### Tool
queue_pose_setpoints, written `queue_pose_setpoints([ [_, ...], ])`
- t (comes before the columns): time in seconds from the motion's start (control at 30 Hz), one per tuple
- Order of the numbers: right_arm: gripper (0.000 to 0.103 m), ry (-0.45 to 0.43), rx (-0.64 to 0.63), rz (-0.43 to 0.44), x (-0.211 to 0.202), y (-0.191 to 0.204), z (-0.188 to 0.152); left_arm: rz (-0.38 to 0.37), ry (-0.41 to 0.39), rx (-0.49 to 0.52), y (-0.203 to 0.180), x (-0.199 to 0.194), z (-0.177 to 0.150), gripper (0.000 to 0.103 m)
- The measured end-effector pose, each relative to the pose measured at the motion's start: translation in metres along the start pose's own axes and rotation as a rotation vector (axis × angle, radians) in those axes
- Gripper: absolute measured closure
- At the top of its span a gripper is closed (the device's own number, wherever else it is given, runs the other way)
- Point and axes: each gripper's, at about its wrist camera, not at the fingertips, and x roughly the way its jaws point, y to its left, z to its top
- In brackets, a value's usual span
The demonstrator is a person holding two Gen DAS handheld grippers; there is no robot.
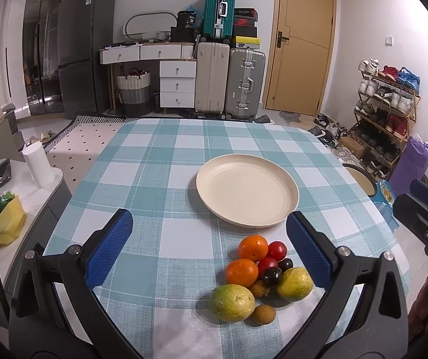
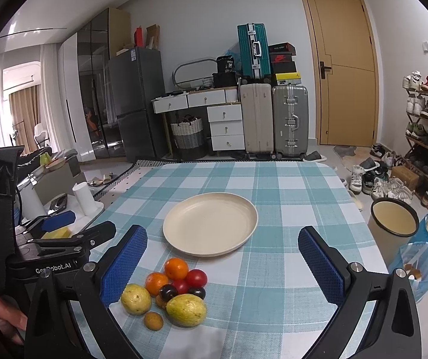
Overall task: Organize fruits
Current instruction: 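Move both tools toward the fruit pile beside the cream plate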
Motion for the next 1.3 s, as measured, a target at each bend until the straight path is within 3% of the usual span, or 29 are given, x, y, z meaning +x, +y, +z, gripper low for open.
queue_pose_setpoints([
  [1.3, 0.000, 0.005, -0.012, 0.023, 0.000, 0.009, -0.002, 0.009, 0.013, -0.010, 0.007, 0.006, -0.012, 0.001],
])
